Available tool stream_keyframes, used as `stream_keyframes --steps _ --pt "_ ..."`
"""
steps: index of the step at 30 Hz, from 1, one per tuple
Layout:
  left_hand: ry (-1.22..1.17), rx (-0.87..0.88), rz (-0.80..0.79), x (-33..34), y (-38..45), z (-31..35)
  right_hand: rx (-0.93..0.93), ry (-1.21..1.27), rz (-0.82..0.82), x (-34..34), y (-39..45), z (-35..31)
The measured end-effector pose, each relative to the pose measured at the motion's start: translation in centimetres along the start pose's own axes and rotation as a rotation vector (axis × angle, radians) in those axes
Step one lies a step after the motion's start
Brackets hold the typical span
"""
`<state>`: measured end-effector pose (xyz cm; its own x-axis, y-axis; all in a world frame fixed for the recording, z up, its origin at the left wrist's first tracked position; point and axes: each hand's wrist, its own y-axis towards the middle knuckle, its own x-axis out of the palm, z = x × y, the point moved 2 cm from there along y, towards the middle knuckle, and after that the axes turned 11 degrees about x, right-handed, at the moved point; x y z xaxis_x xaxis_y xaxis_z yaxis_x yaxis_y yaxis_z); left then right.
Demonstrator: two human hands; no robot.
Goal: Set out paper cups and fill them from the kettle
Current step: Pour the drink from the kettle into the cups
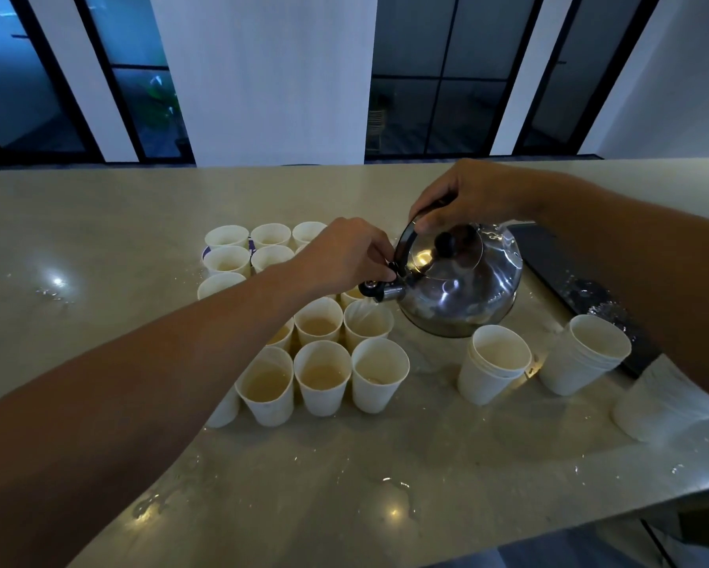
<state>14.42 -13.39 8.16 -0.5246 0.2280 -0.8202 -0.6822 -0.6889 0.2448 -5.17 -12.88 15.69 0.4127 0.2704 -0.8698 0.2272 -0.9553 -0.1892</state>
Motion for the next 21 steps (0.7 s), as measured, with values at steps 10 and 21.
stream_keyframes --steps 10,21 --pt "-0.003 0.004 -0.008 0.55 0.43 0.17 0.031 -0.019 -0.001 -0.14 -0.13 0.30" --pt "-0.015 0.007 -0.013 0.39 0.19 0.27 0.024 -0.041 -0.007 -0.04 -0.29 0.02"
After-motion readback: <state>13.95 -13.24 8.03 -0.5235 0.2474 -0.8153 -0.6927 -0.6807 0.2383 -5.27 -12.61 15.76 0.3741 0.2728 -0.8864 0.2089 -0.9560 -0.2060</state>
